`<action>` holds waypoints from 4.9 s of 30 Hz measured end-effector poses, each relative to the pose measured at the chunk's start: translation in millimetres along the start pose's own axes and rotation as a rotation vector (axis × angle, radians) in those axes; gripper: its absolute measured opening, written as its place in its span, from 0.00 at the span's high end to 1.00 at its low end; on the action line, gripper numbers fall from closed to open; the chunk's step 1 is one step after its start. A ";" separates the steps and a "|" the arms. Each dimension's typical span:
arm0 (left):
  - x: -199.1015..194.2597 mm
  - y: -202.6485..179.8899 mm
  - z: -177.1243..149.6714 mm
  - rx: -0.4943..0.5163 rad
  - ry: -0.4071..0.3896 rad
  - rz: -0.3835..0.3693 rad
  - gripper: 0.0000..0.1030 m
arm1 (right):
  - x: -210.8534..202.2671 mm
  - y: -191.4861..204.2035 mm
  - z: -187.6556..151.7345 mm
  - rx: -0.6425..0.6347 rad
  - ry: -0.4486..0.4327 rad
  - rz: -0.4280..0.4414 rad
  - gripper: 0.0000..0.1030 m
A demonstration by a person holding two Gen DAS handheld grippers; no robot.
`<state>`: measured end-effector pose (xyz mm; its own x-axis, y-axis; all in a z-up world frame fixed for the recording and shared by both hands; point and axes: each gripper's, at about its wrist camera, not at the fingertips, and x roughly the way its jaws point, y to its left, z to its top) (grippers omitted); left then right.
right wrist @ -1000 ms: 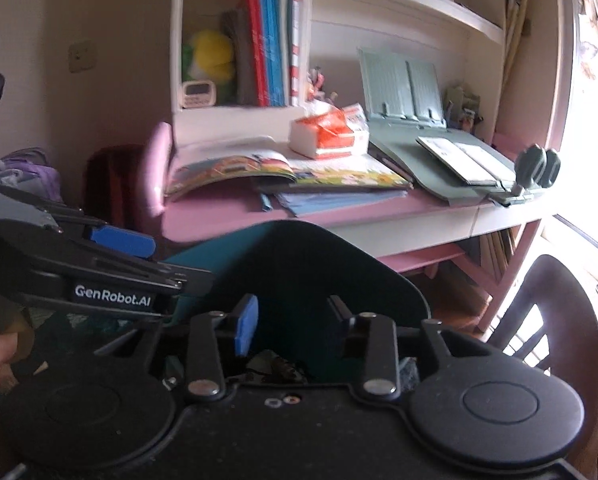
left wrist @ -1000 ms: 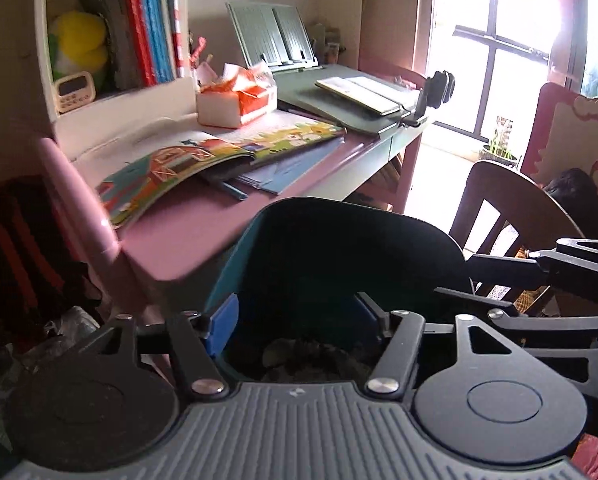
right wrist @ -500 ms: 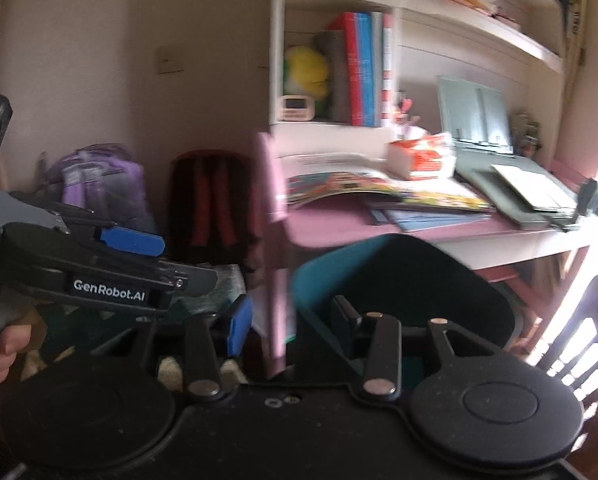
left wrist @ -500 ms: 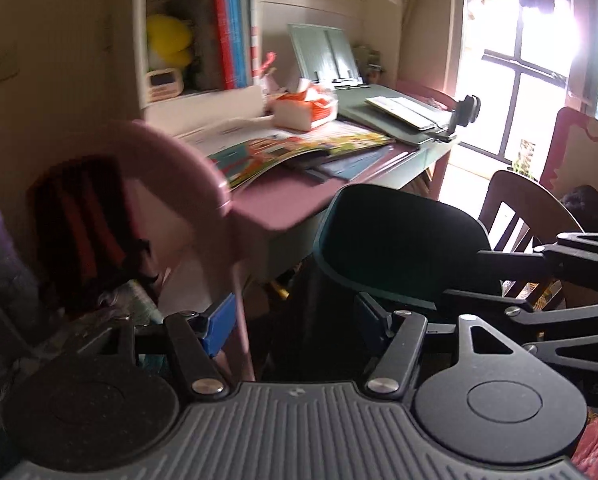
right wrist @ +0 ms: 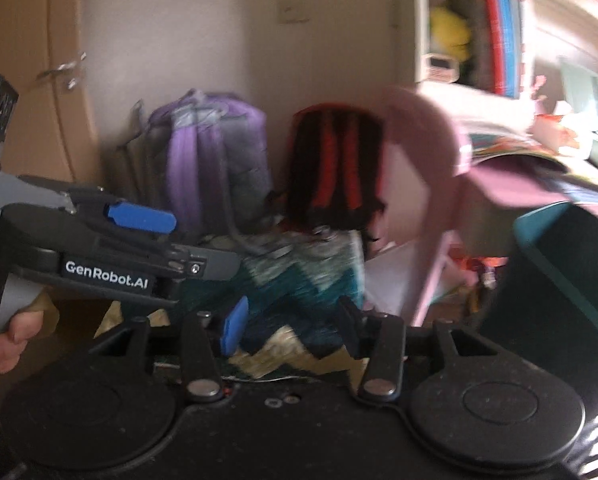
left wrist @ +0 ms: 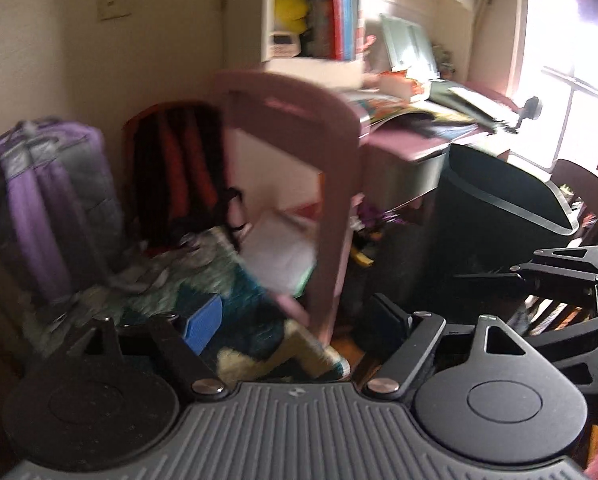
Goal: Collect trash
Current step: 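Move both open tools back down toward the floor trash, then grasp white tissue with left tool while right tool grasps clear plastic tray, then carry tissue and plastic tray over green bin and open both tools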
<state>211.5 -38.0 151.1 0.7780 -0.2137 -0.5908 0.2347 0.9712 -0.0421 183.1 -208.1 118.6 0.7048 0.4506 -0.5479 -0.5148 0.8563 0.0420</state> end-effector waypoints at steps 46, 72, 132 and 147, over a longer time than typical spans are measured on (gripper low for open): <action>283.9 233.4 -380.6 0.178 0.607 -0.009 0.04 | 394.4 120.1 -353.7 -0.170 0.848 0.241 0.40; 368.7 193.4 -576.9 0.437 0.890 -0.153 0.04 | 432.7 173.7 -505.6 -0.772 0.959 0.384 0.36; 278.7 180.8 -367.4 0.191 0.710 -0.137 0.91 | 351.6 138.0 -279.9 -0.475 0.712 0.087 0.61; 156.9 149.4 -223.5 -0.024 0.419 0.042 0.90 | 215.6 99.6 -149.6 -0.291 0.329 0.010 0.61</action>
<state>238.3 97.2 -127.9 0.4814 -0.1170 -0.8687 0.1902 0.9814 -0.0268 210.8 -63.4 -120.4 0.5301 0.3139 -0.7877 -0.6703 0.7241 -0.1624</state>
